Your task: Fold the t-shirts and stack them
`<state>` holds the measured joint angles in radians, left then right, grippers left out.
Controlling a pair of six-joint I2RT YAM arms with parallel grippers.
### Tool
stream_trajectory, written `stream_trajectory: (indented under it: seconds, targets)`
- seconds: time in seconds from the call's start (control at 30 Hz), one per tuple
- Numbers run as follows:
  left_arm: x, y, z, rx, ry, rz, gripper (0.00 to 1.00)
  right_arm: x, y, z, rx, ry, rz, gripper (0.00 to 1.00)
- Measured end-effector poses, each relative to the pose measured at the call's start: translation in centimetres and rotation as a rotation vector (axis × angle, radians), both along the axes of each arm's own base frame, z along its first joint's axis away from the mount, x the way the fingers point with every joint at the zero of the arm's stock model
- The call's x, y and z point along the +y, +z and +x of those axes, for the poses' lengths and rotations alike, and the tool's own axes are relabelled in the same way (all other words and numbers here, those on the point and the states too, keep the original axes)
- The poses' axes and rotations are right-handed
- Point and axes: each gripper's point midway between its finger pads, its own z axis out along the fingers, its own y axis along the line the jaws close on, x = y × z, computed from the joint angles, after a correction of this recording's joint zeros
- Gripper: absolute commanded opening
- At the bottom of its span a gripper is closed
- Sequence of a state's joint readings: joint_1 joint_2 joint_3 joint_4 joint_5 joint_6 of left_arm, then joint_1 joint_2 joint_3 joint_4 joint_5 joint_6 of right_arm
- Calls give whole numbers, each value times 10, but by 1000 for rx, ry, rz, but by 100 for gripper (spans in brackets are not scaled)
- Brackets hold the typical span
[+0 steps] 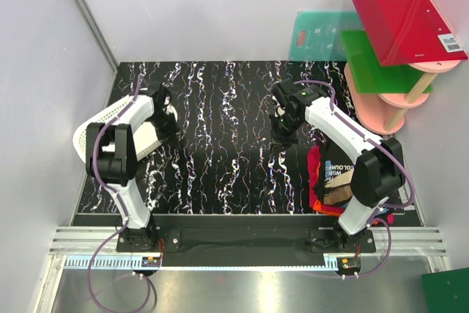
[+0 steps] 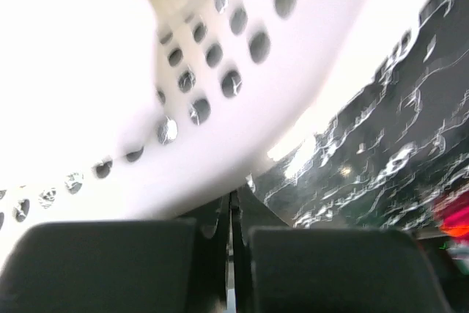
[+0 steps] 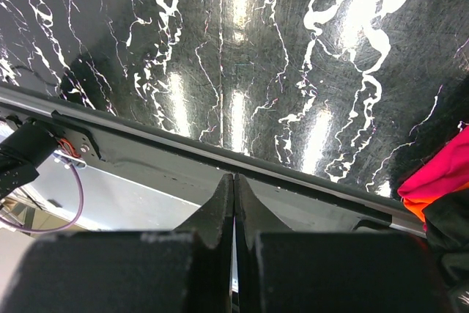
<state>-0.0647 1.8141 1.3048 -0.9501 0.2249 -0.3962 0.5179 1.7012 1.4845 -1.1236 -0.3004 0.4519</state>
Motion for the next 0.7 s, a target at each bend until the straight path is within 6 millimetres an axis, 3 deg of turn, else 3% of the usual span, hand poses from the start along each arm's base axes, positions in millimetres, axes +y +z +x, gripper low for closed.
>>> stream_trajectory:
  seconds: [0.43, 0.5, 0.7]
  targets:
    - [46, -8, 110, -80, 177, 87, 0, -3, -1, -4, 15, 2, -13, 0]
    - [60, -10, 123, -93, 208, 99, 0, -3, 0, -4, 15, 2, -14, 0]
    - [115, 9, 149, -211, 331, 193, 0, -7, -2, -8, 19, 0, -24, 0]
